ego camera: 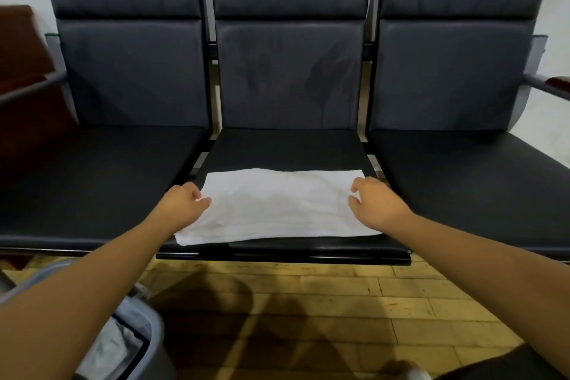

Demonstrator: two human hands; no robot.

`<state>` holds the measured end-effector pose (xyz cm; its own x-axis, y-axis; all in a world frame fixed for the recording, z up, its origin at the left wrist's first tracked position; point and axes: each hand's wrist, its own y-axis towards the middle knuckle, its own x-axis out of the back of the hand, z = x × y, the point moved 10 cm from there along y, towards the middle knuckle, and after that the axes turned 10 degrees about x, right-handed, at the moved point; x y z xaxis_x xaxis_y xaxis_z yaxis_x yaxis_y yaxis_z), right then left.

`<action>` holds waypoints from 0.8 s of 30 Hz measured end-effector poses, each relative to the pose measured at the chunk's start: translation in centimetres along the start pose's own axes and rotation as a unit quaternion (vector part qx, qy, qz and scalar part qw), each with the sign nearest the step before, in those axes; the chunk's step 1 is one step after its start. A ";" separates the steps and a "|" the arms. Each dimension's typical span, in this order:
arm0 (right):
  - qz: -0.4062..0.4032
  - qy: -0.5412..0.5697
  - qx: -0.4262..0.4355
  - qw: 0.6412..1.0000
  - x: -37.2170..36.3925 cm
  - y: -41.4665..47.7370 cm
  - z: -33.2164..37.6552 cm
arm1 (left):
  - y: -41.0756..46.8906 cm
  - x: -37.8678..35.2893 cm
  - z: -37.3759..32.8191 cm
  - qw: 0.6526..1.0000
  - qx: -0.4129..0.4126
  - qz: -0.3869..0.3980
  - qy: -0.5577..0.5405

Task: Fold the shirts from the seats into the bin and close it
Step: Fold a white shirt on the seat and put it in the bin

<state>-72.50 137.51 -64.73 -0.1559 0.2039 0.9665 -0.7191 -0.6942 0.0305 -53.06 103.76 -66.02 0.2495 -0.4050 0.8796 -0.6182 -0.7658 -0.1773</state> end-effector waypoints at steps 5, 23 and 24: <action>0.007 0.000 0.045 0.999 -3.5 1.0 4.9 | 1.2 -2.5 2.0 0.993 0.111 0.037 -0.014; 0.168 0.007 0.170 0.971 -10.8 0.4 10.7 | -1.8 -1.8 -1.2 0.816 0.141 0.279 -0.486; 0.184 0.032 0.165 0.968 -10.8 0.4 11.5 | -1.9 -1.7 -2.0 0.811 0.130 0.285 -0.494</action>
<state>-63.33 127.15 -72.24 -0.4090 -0.0640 0.9103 -0.3525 -0.9090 -0.2223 -53.82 106.90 -66.27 0.5332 -0.8347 -0.1374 -0.6966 -0.3411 -0.6312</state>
